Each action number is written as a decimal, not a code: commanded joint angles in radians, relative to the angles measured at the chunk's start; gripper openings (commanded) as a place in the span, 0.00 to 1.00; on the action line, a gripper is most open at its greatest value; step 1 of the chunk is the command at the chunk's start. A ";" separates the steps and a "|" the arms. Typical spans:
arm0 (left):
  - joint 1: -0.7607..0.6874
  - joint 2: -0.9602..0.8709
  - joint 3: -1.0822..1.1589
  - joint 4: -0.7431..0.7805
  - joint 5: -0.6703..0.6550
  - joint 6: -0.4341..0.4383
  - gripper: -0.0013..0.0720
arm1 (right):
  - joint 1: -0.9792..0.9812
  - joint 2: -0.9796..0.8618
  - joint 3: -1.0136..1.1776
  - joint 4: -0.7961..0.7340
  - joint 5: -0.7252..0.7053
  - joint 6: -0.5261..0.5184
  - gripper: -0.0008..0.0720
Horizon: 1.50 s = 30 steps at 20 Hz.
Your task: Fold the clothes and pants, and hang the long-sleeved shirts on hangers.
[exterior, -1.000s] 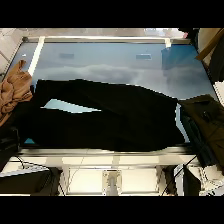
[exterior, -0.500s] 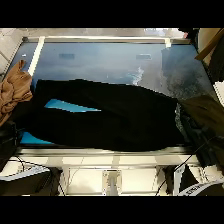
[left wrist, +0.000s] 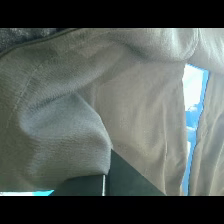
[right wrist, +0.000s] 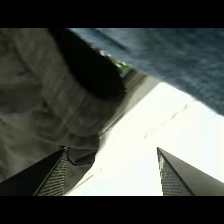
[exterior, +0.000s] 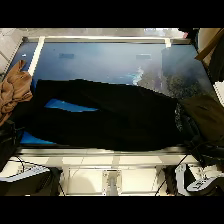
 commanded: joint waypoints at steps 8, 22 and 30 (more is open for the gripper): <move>0.000 0.001 0.000 0.000 0.005 0.000 0.03 | 0.095 -0.053 0.019 0.044 -0.080 -0.010 0.86; 0.000 0.001 0.000 0.000 0.005 0.000 0.03 | 0.101 -0.216 0.019 0.146 -0.122 -0.037 0.82; 0.000 0.001 0.001 0.000 0.006 0.000 0.03 | 0.268 -0.263 0.019 0.126 -0.225 -0.023 0.47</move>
